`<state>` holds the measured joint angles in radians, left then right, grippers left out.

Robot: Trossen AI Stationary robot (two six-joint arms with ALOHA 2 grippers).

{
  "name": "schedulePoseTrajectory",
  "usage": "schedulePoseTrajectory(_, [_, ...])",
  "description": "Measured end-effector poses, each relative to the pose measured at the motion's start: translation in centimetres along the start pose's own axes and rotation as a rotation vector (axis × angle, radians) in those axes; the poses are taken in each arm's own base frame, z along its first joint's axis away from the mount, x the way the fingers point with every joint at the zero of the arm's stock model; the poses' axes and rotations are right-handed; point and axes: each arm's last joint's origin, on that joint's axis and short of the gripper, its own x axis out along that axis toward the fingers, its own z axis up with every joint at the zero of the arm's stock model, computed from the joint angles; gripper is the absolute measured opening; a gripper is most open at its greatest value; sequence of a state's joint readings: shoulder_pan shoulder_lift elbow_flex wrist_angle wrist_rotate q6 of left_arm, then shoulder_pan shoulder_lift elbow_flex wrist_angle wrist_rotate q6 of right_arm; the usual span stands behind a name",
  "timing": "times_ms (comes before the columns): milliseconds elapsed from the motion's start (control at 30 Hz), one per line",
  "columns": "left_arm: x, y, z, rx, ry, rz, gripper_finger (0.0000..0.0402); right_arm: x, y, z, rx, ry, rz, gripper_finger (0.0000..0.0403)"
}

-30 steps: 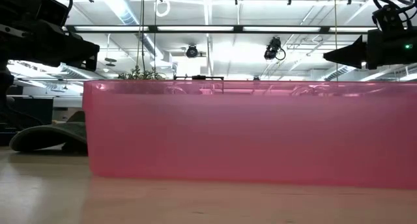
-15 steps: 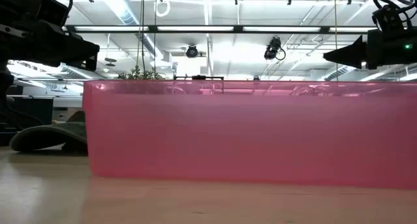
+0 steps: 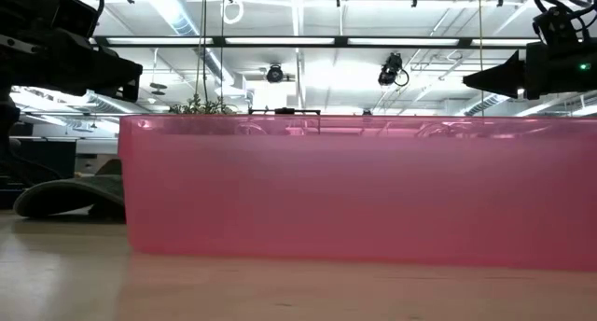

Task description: Pick & Place hat

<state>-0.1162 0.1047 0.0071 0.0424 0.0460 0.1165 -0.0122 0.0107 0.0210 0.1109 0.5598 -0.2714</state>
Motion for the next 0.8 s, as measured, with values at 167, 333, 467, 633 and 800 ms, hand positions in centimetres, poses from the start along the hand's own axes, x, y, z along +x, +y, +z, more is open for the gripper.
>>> schedulePoseTrajectory(167, [0.0, 0.0, 0.0, 0.0, 0.0, 0.0, 0.0055, 0.0, 0.0, 0.0, 0.001, 0.0, 0.0, 0.016])
schedulePoseTrajectory(333, [0.0, 0.0, 0.0, 0.0, 0.0, 0.0, 0.0055, 0.0, 0.0, 0.0, 0.002, -0.001, 0.0, 0.016])
schedulePoseTrajectory(467, [0.0, 0.0, 0.0, 0.0, 0.0, 0.0, 0.0055, 0.0, 0.0, 0.1, 0.099, -0.012, -0.001, 0.016])
schedulePoseTrajectory(633, [0.0, 0.0, 0.0, 0.0, 0.0, 0.0, 0.0055, -0.1, -0.4, 1.2, 0.134, -0.117, -0.027, 0.016])
schedulePoseTrajectory(800, [0.0, 0.0, 0.0, 0.0, 0.0, 0.0, 0.0055, -1.0, -1.8, 4.3, 0.346, -0.441, -0.07, 0.016])
